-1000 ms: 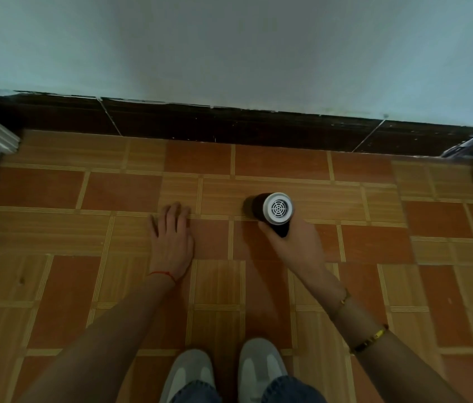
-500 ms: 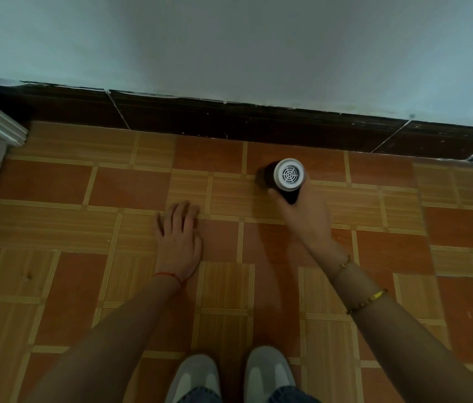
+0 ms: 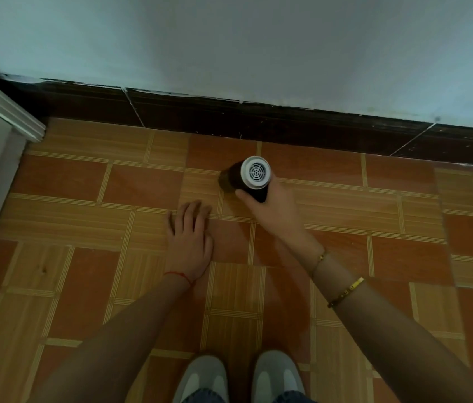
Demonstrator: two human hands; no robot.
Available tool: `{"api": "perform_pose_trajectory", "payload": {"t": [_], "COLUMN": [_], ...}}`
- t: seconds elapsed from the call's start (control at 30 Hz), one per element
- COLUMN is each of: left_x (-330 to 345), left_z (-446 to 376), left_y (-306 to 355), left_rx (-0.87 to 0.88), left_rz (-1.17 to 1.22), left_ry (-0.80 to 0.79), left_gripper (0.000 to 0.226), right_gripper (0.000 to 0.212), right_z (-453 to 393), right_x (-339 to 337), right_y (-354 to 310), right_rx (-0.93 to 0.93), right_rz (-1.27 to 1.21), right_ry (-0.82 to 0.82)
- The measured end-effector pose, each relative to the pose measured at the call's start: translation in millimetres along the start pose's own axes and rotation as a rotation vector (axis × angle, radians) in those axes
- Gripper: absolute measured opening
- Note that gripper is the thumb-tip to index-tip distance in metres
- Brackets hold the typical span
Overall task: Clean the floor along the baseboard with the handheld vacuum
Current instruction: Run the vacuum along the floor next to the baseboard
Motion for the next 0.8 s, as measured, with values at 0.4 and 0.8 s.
{"api": "perform_pose_trajectory", "payload": {"t": [0.4,0.8], "left_x": [-40,-61], "left_z": [-19,-19], "left_y": [-3,36], "left_rx": [-0.376,-0.690], "left_rz": [0.713,1.651], "left_ry": [0.124,0.192], "left_gripper": [0.042,0.036], "right_gripper": [0.027,0.035], "right_z": [39,78], "right_x": [-6,24], "right_y": [29,1], "right_rx": [0.610,0.512], "right_rz": [-0.927,-1.017], "right_ry": [-0.423,-0.695]}}
Point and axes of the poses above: each hand's wrist, its own z-axis away from the middle knuckle, its own x-axis out of the palm, y = z × x, the point moved 8 cm from there along -z, towards the middle knuckle, and after that the axes turned 11 degrees about x, right-handed, at the moved point
